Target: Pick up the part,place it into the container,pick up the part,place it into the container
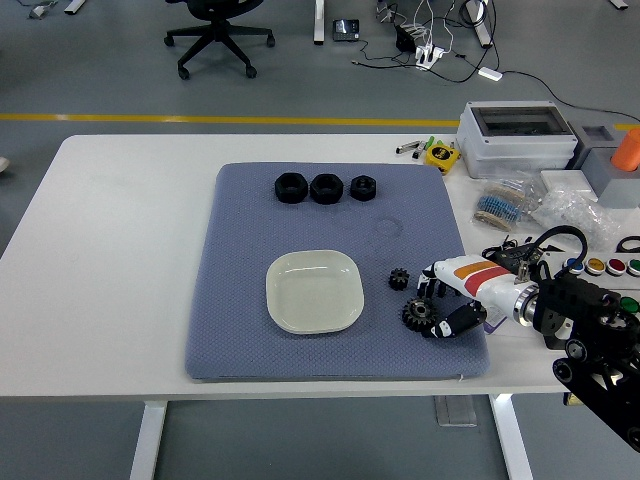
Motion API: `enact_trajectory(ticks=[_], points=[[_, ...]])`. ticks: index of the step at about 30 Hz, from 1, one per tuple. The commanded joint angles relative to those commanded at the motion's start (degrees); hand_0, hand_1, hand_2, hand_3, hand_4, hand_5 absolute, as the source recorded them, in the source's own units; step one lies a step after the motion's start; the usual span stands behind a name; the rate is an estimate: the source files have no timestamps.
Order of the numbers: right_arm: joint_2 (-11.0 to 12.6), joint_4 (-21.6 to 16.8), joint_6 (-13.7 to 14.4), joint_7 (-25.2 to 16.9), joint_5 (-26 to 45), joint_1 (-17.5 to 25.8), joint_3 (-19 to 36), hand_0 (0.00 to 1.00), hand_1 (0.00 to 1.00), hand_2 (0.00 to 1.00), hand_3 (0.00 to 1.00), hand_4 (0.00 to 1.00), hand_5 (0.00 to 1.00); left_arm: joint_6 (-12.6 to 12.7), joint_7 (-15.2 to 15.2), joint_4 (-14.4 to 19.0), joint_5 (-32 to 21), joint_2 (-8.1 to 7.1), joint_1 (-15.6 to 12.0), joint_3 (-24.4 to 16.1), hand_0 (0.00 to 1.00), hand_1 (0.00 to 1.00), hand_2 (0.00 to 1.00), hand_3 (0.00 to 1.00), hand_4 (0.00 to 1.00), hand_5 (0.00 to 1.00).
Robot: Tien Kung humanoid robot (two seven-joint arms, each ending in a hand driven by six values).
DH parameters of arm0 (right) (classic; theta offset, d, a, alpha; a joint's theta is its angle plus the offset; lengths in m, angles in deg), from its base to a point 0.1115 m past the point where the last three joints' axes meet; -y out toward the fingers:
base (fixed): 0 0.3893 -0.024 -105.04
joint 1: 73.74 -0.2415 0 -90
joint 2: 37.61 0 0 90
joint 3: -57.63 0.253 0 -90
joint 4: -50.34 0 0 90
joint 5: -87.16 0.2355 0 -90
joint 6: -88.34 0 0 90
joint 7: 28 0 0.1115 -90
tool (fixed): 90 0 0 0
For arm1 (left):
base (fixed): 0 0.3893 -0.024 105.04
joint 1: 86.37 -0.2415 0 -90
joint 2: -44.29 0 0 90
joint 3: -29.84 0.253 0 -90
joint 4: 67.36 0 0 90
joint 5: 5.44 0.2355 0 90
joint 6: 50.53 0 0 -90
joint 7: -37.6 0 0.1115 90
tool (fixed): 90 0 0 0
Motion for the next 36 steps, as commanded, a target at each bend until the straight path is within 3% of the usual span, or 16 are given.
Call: enact_trajectory(ticks=[2, 3, 8, 9, 14, 15, 36], points=[[-0.15, 0.16, 0.25, 0.02, 0.26, -0.09, -0.16, 0.290, 0.402, 0.480, 0.504, 0.862, 0.292, -0.01, 0.00, 0.01, 0.02, 0.00, -0.01, 0.01, 0.744, 0.697, 0.671, 0.584, 0.644, 0.609], [-0.22, 0.22, 0.39, 0.02, 0.35, -0.11, -0.22, 0.213, 0.306, 0.426, 0.488, 0.829, 0.308, -0.02, 0.02, 0.01, 0.05, 0.00, -0.01, -0.01, 0.743, 0.698, 0.670, 0.582, 0.644, 0.609], [-0.45, 0.70, 0.67, -0.01, 0.86, -0.23, -0.46, 0.213, 0.306, 0.426, 0.488, 0.829, 0.308, -0.03, 0.01, 0.02, -0.04, -0.01, 0.03, 0.05, 0.743, 0.698, 0.670, 0.582, 0.644, 0.609], [-0.46, 0.80, 0.67, 0.00, 0.93, -0.24, -0.52, 0.117, 0.160, 0.321, 0.486, 0.792, 0.354, -0.03, 0.00, 0.03, -0.11, -0.01, 0.05, 0.09, 0.744, 0.698, 0.671, 0.581, 0.642, 0.607], [-0.41, 0.66, 1.53, 0.07, 1.89, -0.03, -0.64, 0.117, 0.160, 0.321, 0.486, 0.792, 0.354, -0.04, 0.00, 0.02, -0.13, -0.01, 0.08, 0.11, 0.744, 0.698, 0.671, 0.581, 0.642, 0.607], [-0.38, 0.52, 1.78, 0.07, 2.18, 0.06, -0.54, 0.037, 0.039, 0.177, 0.466, 0.768, 0.379, -0.05, 0.00, 0.02, -0.15, -0.01, 0.07, 0.09, 0.744, 0.697, 0.673, 0.581, 0.643, 0.607], [-0.52, -3.45, 4.51, -0.53, 3.81, 0.60, 2.45, 0.002, 0.002, 0.109, 0.454, 0.845, 0.330, -0.09, 0.04, 0.05, -0.11, 0.05, 0.13, 0.13, 0.743, 0.697, 0.670, 0.581, 0.643, 0.608]])
